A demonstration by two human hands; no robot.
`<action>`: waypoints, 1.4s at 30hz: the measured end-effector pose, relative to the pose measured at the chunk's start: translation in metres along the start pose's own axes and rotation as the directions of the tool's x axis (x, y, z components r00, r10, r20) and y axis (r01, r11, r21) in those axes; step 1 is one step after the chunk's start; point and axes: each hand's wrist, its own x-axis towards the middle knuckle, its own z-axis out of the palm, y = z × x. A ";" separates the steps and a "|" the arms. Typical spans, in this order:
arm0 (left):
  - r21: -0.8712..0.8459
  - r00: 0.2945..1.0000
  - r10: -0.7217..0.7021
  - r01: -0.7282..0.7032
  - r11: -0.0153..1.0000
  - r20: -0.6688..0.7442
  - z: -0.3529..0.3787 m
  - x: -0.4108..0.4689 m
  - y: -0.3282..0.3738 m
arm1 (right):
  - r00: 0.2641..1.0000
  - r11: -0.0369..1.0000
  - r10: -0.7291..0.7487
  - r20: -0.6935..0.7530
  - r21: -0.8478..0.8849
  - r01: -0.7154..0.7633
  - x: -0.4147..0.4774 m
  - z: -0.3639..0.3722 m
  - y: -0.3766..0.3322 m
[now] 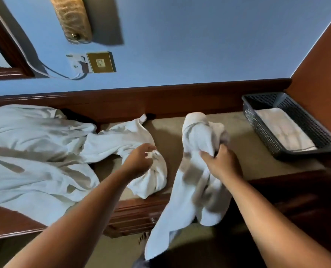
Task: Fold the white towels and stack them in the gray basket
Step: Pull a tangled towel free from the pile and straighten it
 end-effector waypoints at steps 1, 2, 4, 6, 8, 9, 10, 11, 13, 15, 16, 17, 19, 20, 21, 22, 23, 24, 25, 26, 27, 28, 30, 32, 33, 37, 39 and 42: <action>0.201 0.999 -0.038 0.033 0.979 0.019 -0.006 0.020 -0.016 | 0.999 0.999 0.024 0.028 -0.050 -0.022 0.023 0.005 -0.005; 0.405 0.995 -0.074 0.038 0.913 0.073 -0.012 0.043 -0.031 | 0.995 0.992 0.056 0.079 -0.116 -0.046 0.049 0.014 -0.009; 0.746 0.973 -0.108 -0.084 0.661 0.206 -0.020 0.077 -0.057 | 0.978 0.967 0.099 0.181 -0.249 -0.052 0.083 0.035 -0.014; 0.867 0.948 -0.066 -0.256 0.428 0.312 -0.022 0.101 -0.082 | 0.962 0.951 0.082 0.262 -0.310 0.004 0.094 0.060 -0.014; 0.875 0.921 -0.004 -0.369 0.312 0.390 -0.020 0.122 -0.103 | 0.933 0.939 0.117 0.341 -0.343 0.008 0.091 0.088 -0.012; 0.867 0.909 0.032 -0.406 0.289 0.415 -0.016 0.130 -0.112 | 0.916 0.934 0.147 0.372 -0.356 -0.006 0.088 0.100 -0.011; 0.859 0.896 0.058 -0.438 0.265 0.440 -0.013 0.137 -0.120 | 0.903 0.932 0.166 0.397 -0.363 -0.011 0.085 0.113 -0.009; 0.852 0.886 0.094 -0.463 0.245 0.455 -0.010 0.142 -0.124 | 0.887 0.933 0.174 0.428 -0.360 -0.009 0.080 0.123 -0.010; 0.836 0.865 0.155 -0.501 0.222 0.478 -0.010 0.154 -0.134 | 0.828 0.948 0.164 0.537 -0.319 0.019 0.074 0.146 -0.014; 0.815 0.854 0.160 -0.520 0.254 0.495 -0.014 0.160 -0.144 | 0.746 0.967 0.139 0.651 -0.250 0.038 0.066 0.168 -0.019; 0.798 0.851 0.187 -0.526 0.294 0.491 -0.015 0.161 -0.152 | 0.711 0.975 0.126 0.692 -0.217 0.039 0.062 0.179 -0.023; 0.778 0.846 0.219 -0.533 0.331 0.486 -0.016 0.161 -0.158 | 0.684 0.984 0.098 0.723 -0.175 0.044 0.059 0.188 -0.029; 0.760 0.855 0.273 -0.518 0.392 0.442 -0.022 0.159 -0.161 | 0.651 0.995 0.032 0.758 -0.083 0.047 0.055 0.206 -0.046; 0.754 0.862 0.307 -0.503 0.422 0.404 -0.031 0.158 -0.154 | 0.658 0.999 -0.008 0.753 -0.025 0.041 0.056 0.215 -0.059; 0.744 0.870 0.344 -0.483 0.461 0.352 -0.044 0.159 -0.144 | 0.682 0.999 -0.054 0.730 0.041 0.036 0.058 0.222 -0.075; 0.746 0.889 0.369 -0.436 0.503 0.272 -0.066 0.159 -0.135 | 0.730 0.992 -0.113 0.674 0.112 0.050 0.062 0.229 -0.097; 0.750 0.901 0.393 -0.386 0.537 0.182 -0.092 0.160 -0.125 | 0.775 0.977 -0.179 0.607 0.200 0.069 0.066 0.234 -0.122; 0.761 0.899 0.429 -0.338 0.554 0.087 -0.123 0.159 -0.116 | 0.811 0.958 -0.237 0.534 0.266 0.105 0.069 0.238 -0.152; 0.774 0.881 0.473 -0.293 0.561 -0.009 -0.160 0.156 -0.106 | 0.829 0.927 -0.310 0.466 0.340 0.156 0.071 0.239 -0.187; 0.784 0.854 0.511 -0.251 0.567 -0.096 -0.196 0.151 -0.096 | 0.833 0.895 -0.372 0.410 0.397 0.204 0.072 0.241 -0.221; 0.802 0.825 0.535 -0.191 0.566 -0.181 -0.236 0.141 -0.087 | 0.815 0.842 -0.454 0.359 0.473 0.261 0.070 0.245 -0.261; 0.821 0.790 0.557 -0.126 0.557 -0.257 -0.273 0.129 -0.079 | 0.783 0.797 -0.520 0.341 0.522 0.302 0.067 0.247 -0.300; 0.859 0.713 0.589 0.035 0.510 -0.379 -0.343 0.102 -0.070 | 0.687 0.691 -0.665 0.294 0.592 0.415 0.057 0.254 -0.380; 0.875 0.660 0.601 0.196 0.442 -0.451 -0.397 0.078 -0.076 | 0.561 0.618 -0.770 0.303 0.573 0.539 0.051 0.262 -0.444; 0.869 0.646 0.591 0.273 0.413 -0.483 -0.418 0.067 -0.086 | 0.476 0.579 -0.813 0.335 0.544 0.607 0.047 0.264 -0.469; 0.832 0.773 0.340 0.413 0.370 -0.535 -0.450 0.044 -0.157 | 0.221 0.481 -0.805 0.550 0.388 0.786 0.030 0.275 -0.492; 0.844 0.862 0.172 0.393 0.366 -0.476 -0.433 0.043 -0.184 | 0.244 0.512 -0.765 0.596 0.333 0.791 0.031 0.282 -0.468; 0.845 0.926 0.065 0.309 0.437 -0.373 -0.389 0.055 -0.193 | 0.346 0.613 -0.602 0.720 0.138 0.778 0.049 0.291 -0.411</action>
